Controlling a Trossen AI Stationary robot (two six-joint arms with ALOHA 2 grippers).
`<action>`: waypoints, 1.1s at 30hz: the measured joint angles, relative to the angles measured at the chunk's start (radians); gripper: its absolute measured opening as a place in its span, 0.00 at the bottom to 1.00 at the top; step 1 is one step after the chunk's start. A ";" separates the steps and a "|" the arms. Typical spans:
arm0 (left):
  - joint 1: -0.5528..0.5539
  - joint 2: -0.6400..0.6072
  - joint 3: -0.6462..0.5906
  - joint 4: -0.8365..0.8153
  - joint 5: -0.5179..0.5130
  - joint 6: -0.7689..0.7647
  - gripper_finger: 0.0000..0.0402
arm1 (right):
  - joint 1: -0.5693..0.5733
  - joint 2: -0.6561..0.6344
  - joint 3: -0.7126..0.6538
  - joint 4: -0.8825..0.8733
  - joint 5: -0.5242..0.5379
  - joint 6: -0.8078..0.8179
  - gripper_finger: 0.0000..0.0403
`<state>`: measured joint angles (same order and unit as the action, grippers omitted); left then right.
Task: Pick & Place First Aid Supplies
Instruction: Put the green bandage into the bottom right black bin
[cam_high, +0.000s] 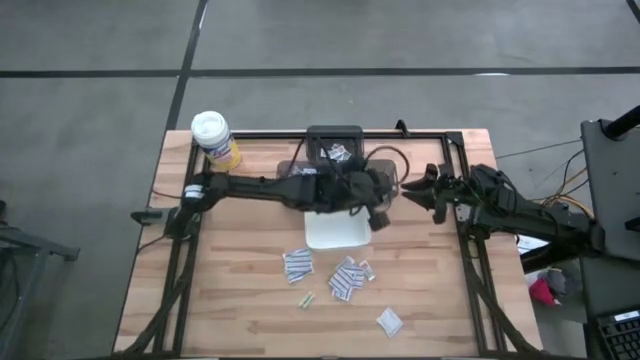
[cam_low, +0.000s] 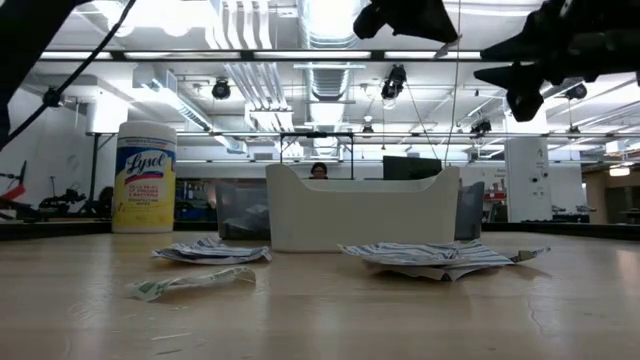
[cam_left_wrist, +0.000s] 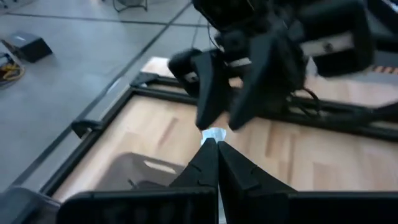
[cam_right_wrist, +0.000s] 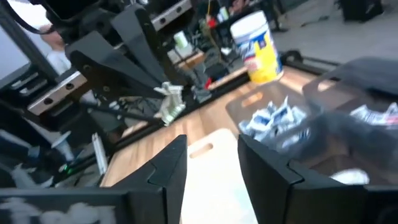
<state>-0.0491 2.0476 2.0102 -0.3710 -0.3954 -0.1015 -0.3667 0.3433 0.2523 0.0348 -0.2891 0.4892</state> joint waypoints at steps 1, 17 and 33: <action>0.010 0.000 0.000 0.012 0.003 0.001 0.00 | 0.000 0.014 0.000 0.024 0.007 0.000 0.37; 0.099 0.000 -0.001 0.085 0.013 0.039 0.00 | 0.000 0.260 0.000 0.331 0.117 -0.018 0.54; 0.113 0.000 -0.002 0.082 0.011 0.048 0.00 | 0.000 0.465 0.146 0.352 0.123 -0.105 0.53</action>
<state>0.0635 2.0480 2.0085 -0.2888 -0.3841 -0.0539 -0.3668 0.8087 0.3987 0.3864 -0.1657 0.3838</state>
